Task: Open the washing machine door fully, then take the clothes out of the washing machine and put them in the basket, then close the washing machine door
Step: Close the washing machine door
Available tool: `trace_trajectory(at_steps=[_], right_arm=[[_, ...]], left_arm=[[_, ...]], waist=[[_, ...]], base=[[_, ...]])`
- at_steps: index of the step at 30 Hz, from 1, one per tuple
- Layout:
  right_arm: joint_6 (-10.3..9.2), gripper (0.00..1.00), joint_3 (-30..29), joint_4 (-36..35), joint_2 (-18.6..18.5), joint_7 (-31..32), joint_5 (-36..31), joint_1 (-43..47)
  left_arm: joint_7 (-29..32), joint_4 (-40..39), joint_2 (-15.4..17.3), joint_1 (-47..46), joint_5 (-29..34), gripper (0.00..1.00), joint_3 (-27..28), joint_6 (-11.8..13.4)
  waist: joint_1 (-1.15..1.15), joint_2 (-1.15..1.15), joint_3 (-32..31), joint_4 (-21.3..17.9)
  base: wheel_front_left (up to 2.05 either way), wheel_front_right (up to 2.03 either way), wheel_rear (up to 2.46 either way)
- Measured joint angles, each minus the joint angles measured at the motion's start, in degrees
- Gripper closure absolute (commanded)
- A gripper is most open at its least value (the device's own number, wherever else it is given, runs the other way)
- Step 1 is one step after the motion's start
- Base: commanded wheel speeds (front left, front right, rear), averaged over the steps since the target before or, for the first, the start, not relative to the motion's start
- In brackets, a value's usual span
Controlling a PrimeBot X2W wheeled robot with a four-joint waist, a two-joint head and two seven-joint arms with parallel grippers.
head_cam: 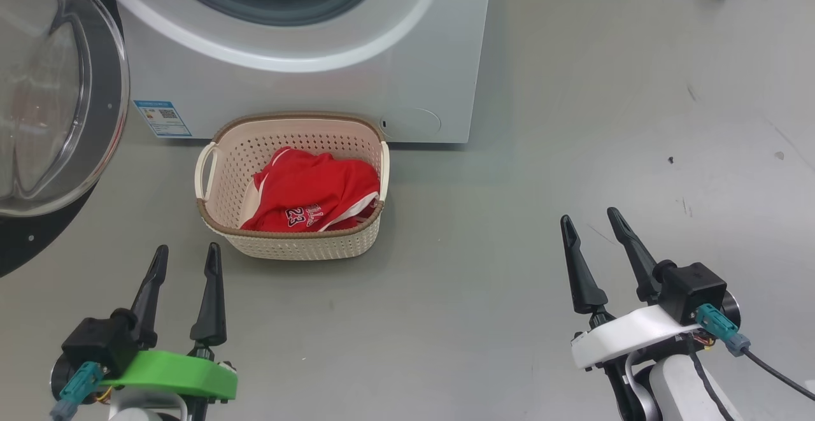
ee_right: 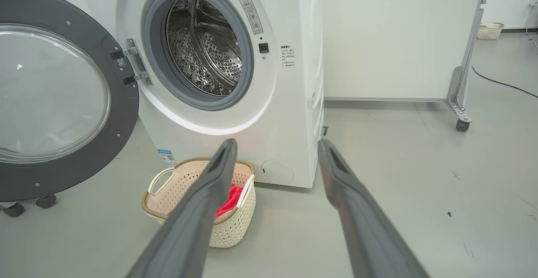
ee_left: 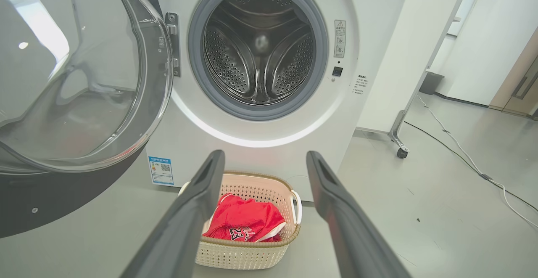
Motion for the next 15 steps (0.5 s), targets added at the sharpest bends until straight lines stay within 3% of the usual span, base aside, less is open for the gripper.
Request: trace_trajectory(at_steps=[15], right_arm=[[-0.01, 0.00, 0.11, 0.01, 0.00, 0.00, 0.00, -0.03]], left_arm=[[0.00, -0.03, 0.47, -0.03, 0.14, 0.00, 0.99, 0.00]], waist=[[0.00, 0.00, 0.25, 0.16]], base=[[-0.35, 0.35, 0.00]])
